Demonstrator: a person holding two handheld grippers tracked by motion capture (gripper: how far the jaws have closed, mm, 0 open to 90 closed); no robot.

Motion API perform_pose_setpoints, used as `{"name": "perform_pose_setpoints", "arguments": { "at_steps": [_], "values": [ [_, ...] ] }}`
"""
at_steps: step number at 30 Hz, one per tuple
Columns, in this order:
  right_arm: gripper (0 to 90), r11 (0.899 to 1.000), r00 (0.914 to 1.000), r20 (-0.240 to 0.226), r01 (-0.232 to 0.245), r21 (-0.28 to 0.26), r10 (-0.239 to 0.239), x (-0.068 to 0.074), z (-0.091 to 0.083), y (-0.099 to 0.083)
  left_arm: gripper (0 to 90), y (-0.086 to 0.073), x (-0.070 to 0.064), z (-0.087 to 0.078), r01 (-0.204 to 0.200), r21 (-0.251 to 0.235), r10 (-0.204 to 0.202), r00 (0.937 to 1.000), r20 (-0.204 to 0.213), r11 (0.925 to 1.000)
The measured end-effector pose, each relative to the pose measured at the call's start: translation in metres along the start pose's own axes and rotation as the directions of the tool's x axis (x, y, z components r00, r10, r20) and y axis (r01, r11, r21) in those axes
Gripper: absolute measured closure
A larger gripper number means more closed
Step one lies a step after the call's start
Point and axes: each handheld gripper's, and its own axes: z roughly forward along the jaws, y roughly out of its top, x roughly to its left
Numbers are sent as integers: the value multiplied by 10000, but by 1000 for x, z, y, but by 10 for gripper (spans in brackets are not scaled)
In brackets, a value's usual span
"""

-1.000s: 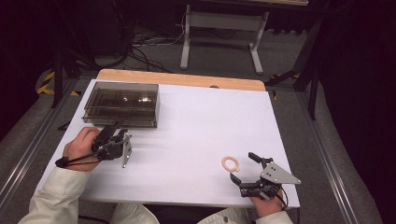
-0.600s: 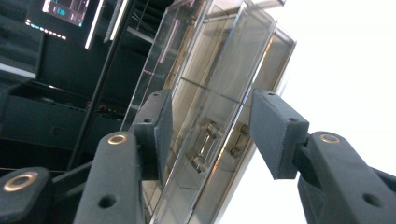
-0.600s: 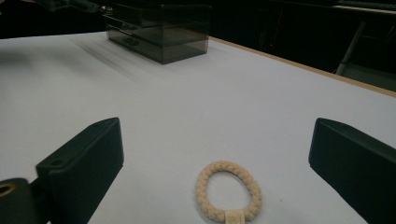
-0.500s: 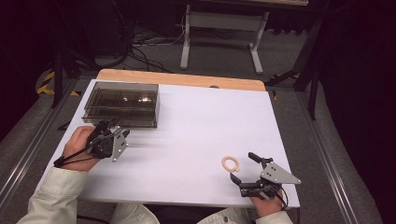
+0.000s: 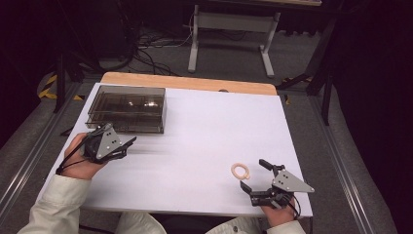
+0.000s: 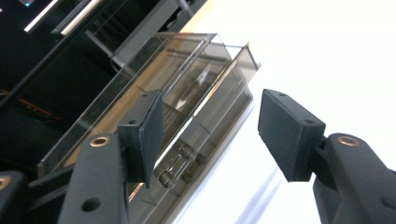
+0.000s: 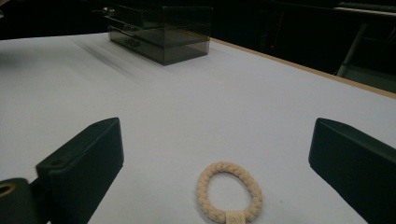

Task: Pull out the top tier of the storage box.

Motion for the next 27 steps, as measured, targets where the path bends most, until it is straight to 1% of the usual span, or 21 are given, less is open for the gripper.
{"name": "perform_pose_setpoints", "arguments": {
  "at_steps": [2, 4, 5, 7, 8, 9, 11, 12, 13, 14, 16, 17, 18, 19, 20, 21, 23, 24, 25, 26, 27],
  "values": [
    [36, 10000, 10000, -3, -6, -22, 6, 0, 0, 0, 398, 0, 3, -2, 399, -241, -394, 9990, 230, 9989],
    [36, 10000, 10000, -16, 17, -5, -17, 0, 0, 0, 395, 0, 8, -4, 930, -330, -910, 9942, 574, 9951],
    [35, 10000, 10000, -9, 43, 8, -43, 0, 0, 0, 393, 0, 11, -5, 1350, -477, -1307, 9878, 843, 9897],
    [35, 10000, 10000, -33, 63, -25, -63, 0, 0, 0, 388, -2, 15, -7, 1848, -683, -1774, 9788, 1028, 9804],
    [35, 9999, 9999, -34, 112, -19, -112, 0, -1, 0, 386, -3, 18, -8, 2150, -822, -2044, 9715, 1204, 9732],
    [36, 10000, 10000, -39, 83, -22, -83, 0, -1, 0, 379, -3, 20, -8, 2202, -886, -2091, 9705, 1200, 9714],
    [36, 10000, 10000, -11, 80, -32, -80, 0, -1, 0, 349, -4, 22, -9, 2625, -939, -2484, 9586, 1389, 9604],
    [36, 10000, 10000, -14, 85, -35, -85, 0, -1, 0, 345, -4, 25, -9, 2709, -989, -2548, 9553, 1496, 9575],
    [36, 10000, 10000, -35, 82, -43, -82, 0, -1, 0, 339, -4, 26, -9, 2893, -997, -2709, 9483, 1653, 9520],
    [36, 9999, 9999, -28, 126, -44, -126, 0, -1, 0, 336, -5, 28, -9, 2970, -1010, -2770, 9449, 1743, 9495],
    [36, 9999, 9999, -30, 103, -25, -103, 0, -1, 1, 335, -5, 31, -9, 3332, -957, -3075, 9271, 2142, 9380],
    [36, 9999, 9999, -43, 104, -27, -104, 0, -1, 1, 325, -5, 32, -9, 3476, -968, -3195, 9203, 2259, 9326],
    [36, 9999, 9999, -53, 97, -44, -98, 0, -1, 0, 312, -5, 33, -9, 3516, -961, -3238, 9190, 2248, 9312],
    [36, 9999, 9999, -59, 95, -51, -95, 0, -1, 0, 299, -5, 33, -9, 3604, -971, -3310, 9146, 2324, 9277],
    [36, 9999, 9999, -62, 94, -52, -94, 0, -1, 0, 288, -5, 33, -9, 3630, -981, -3334, 9139, 2317, 9266],
    [36, 9999, 9999, -61, 94, -55, -94, 0, -1, 0, 280, -5, 34, -9, 3603, -1013, -3312, 9160, 2265, 9273],
    [35, 9999, 9999, -61, 99, -55, -99, 0, -1, 0, 272, -5, 33, -10, 3700, -1031, -3377, 9098, 2411, 9233],
    [35, 9999, 9999, -61, 99, -55, -99, 0, -1, 0, 272, -5, 33, -10, 3700, -1031, -3377, 9098, 2411, 9233],
    [36, 9999, 9999, -68, 116, -42, -116, 0, -1, 1, 273, -5, 35, -10, 3772, -1100, -3390, 9032, 2632, 9196],
    [36, 9999, 9999, -84, 151, -59, -151, 0, -1, 1, 279, -5, 36, -11, 3749, -1121, -3342, 9021, 2731, 9203],
    [36, 9999, 9998, -91, 164, -30, -164, 0, -1, 1, 291, -5, 36, -11, 3754, -1139, -3315, 8991, 2858, 9199]
  ]
}}
